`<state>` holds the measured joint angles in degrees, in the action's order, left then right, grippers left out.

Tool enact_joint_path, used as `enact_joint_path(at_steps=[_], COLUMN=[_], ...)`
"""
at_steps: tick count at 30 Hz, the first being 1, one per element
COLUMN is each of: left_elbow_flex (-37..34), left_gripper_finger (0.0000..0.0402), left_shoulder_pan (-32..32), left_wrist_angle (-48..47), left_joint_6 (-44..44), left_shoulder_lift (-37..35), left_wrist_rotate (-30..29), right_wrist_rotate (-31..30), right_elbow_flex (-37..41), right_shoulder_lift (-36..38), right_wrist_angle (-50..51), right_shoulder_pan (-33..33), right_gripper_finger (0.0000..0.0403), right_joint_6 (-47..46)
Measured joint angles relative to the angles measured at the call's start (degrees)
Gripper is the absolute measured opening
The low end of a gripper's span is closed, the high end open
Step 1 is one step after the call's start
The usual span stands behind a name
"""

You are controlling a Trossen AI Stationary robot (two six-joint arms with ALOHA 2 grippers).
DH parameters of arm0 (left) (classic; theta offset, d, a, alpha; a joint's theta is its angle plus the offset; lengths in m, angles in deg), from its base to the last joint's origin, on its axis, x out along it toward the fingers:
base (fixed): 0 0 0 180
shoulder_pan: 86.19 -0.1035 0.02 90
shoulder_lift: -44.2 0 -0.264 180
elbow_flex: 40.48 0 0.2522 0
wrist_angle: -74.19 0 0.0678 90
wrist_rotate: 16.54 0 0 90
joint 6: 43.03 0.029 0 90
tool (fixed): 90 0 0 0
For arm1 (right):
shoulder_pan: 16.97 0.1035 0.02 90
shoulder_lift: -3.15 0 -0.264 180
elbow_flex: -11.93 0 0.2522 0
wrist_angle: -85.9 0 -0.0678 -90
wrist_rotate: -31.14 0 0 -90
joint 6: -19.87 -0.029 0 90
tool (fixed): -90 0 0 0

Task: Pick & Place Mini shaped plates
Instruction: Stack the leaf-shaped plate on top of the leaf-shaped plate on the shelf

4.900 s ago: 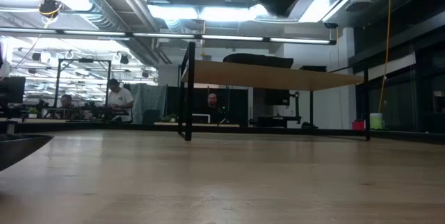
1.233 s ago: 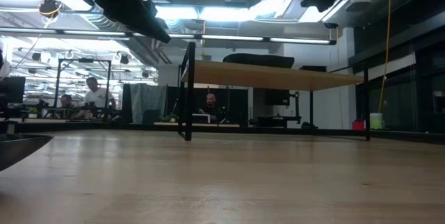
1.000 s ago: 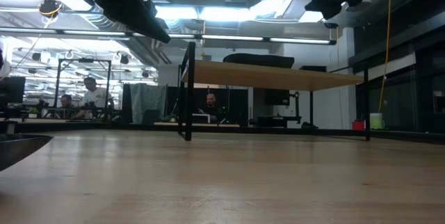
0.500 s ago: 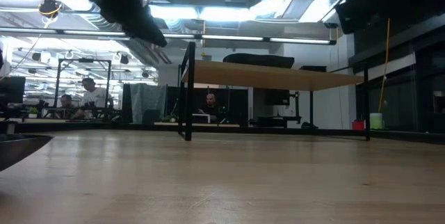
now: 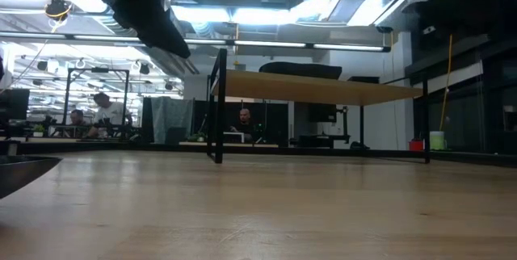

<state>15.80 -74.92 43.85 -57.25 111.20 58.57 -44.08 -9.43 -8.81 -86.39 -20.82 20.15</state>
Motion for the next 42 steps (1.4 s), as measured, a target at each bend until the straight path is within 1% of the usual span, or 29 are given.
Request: enact_joint_path(at_steps=[7, 9, 14, 17, 19, 24, 30, 36, 38, 42], left_elbow_flex=[0.0, 0.0, 0.0, 0.0, 0.0, 0.0, 0.0, 0.0, 0.3, 2.3], left_gripper_finger=[0.0102, 0.0102, 0.0102, 0.0102, 0.0102, 0.0102, 0.0102, 0.0102, 0.0102, 0.0102], left_shoulder_pan=[0.0, 0.0, 0.0, 0.0, 0.0, 0.0, 0.0, 0.0, 0.5, 3.7], left_wrist_angle=[0.0, 0.0, 0.0, 0.0, 0.0, -0.4, -0.4, -0.5, -0.7, -5.2], left_joint_6=[-1.3, -1.5, -1.5, -1.5, -1.6, -1.6, -1.6, -2.0, -3.5, -5.9], left_shoulder_lift=[0.0, 0.0, 0.0, 0.0, 0.0, 0.0, 0.0, 0.0, 0.0, 0.0], left_wrist_rotate=[1.3, 1.3, 1.3, 1.7, 2.9, 5.4, 7.9, 15.8, 17.5, 16.4], right_wrist_rotate=[-4.7, -6.0, -6.8, -10.3, -12.7, -15.2, -15.7, -15.7, -15.8, -22.0], right_elbow_flex=[7.2, 7.3, 7.3, 7.3, 7.3, 7.3, 7.3, 7.2, 7.2, 7.2], right_shoulder_lift=[4.7, 5.7, 7.5, 8.4, 8.8, 8.9, 8.9, 8.9, 8.9, 8.8], right_wrist_angle=[-6.0, -4.5, -4.3, -2.4, -1.3, -1.3, -1.3, -1.3, -1.3, -1.3], right_shoulder_pan=[0.0, 0.0, 0.0, 0.0, 0.0, 0.0, 0.0, 0.0, 0.0, 0.0], right_gripper_finger=[0.0100, 0.0100, 0.0100, 0.0100, 0.0100, 0.0100, 0.0100, 0.0100, 0.0100, 0.0100], right_joint_6=[0.1, -0.1, 1.3, 3.2, 3.9, 5.8, 4.5, 4.7, 4.6, 2.7])
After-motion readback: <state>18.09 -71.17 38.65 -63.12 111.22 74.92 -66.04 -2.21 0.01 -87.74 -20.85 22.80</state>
